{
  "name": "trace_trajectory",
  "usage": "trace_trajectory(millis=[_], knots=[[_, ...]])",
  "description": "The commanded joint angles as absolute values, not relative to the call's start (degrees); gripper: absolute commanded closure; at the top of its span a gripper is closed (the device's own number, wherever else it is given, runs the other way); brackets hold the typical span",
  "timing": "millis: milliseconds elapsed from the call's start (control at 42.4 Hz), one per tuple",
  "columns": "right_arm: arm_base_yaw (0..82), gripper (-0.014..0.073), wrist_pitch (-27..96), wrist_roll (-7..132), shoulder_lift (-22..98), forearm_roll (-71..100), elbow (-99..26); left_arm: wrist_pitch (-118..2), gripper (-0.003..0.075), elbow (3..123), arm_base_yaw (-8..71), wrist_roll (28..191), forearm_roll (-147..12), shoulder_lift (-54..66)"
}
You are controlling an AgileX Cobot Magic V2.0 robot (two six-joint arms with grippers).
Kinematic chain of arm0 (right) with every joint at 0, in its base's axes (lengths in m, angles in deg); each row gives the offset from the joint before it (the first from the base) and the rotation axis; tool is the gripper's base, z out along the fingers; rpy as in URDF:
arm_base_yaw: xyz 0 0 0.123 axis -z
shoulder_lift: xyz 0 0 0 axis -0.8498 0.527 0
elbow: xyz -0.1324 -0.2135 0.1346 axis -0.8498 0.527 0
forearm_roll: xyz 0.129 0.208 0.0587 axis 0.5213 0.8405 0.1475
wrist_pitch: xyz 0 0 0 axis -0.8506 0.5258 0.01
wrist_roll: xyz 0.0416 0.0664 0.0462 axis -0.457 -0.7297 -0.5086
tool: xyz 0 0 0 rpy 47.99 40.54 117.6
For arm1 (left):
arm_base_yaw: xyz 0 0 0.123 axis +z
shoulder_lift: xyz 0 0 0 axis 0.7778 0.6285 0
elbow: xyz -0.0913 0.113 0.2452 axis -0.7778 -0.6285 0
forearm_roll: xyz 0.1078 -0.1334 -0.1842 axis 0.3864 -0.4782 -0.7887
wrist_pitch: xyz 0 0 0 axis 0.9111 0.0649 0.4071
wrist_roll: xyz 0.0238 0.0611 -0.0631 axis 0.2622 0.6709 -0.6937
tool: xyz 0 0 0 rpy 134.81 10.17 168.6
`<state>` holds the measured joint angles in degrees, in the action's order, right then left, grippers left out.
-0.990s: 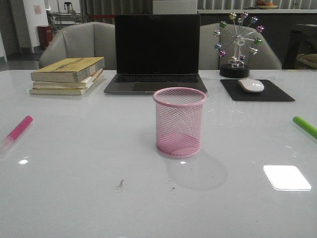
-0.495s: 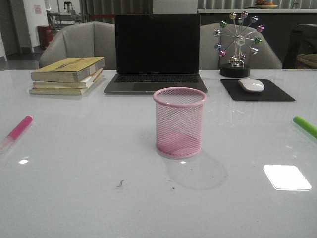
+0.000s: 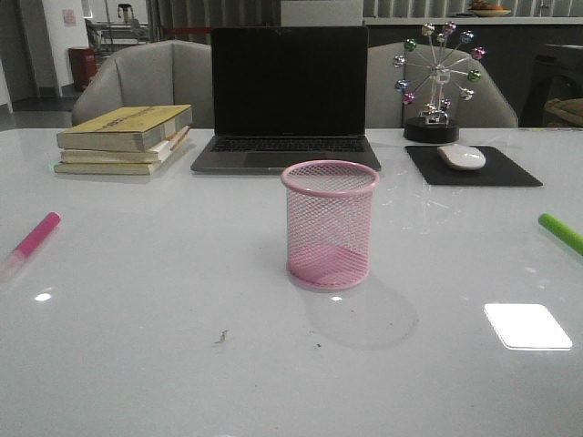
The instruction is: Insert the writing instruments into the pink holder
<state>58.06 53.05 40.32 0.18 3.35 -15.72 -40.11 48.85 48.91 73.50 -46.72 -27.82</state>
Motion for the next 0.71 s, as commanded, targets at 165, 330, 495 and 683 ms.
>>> trace_trajectory(millis=[165, 330, 495, 683], knots=[[58.1, 0.0537, 61.5, 40.7, 10.9, 3.0, -17.7, -35.1, 0.0629, 50.5, 48.6, 73.5, -47.5, -17.9], [58.1, 0.0537, 65.7, 40.7, 16.4, 3.0, -17.6, -31.8, 0.0629, 50.3, 48.6, 73.5, -47.5, -13.1], [58.1, 0.0532, 67.2, 40.7, 21.0, 3.0, -17.6, -29.8, 0.0628, 50.3, 48.6, 73.7, -47.5, -8.9], [58.1, 0.0251, 67.2, 40.7, 25.6, 3.0, -17.6, -30.5, 0.039, 50.3, 48.4, 77.2, -48.6, -7.2]])
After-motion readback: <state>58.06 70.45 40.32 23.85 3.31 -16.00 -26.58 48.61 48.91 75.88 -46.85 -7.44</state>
